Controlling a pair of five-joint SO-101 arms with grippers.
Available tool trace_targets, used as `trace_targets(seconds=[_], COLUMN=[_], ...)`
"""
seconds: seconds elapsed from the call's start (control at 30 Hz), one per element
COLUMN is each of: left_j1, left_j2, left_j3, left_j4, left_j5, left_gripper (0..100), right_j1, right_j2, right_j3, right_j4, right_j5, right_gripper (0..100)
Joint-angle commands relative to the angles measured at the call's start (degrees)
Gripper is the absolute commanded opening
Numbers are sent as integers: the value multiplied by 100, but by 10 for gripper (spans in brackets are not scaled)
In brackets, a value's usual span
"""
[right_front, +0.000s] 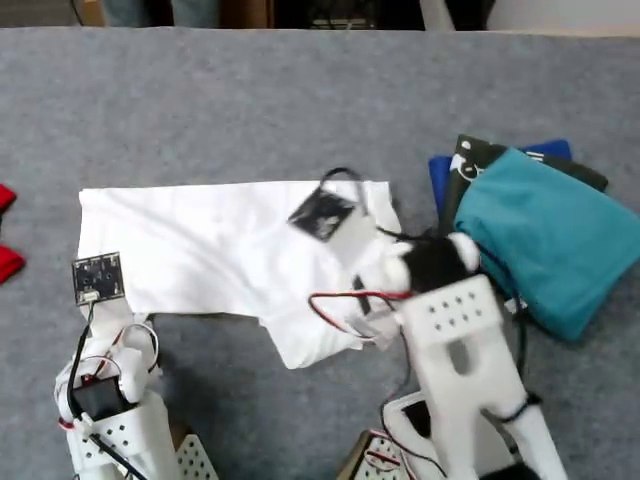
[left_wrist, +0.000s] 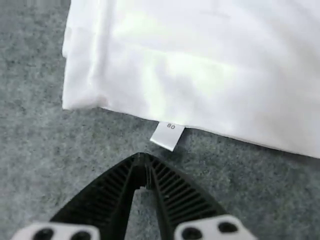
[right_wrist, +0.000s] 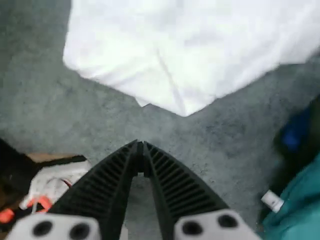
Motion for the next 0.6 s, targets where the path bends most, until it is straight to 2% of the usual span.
trace_targets(seconds=[0.0,0.1,0.17,0.33,0.57], left_j1=[-286,-629,-778,-980,-1068], left_j2=[-53,-53,-53,-44,-35], left_j3=[-690,-945,-998,-1314,-1613], left_j4=[-53,-141,-149,-79,299], left_j5=[-782,-1943,-2338,-2382,-2075], left_gripper=[32,33,33,34,134], right_j1=[-123,-141,-141,-387,-1055], right_j2=[462,919,1182,1525,1569], right_j3=[-145,-101,-119,-101,268], right_j4=[-316,-545,-642,-905,-1521], right_j5=[413,431,431,563,633], right_gripper=[15,15,27,194,183])
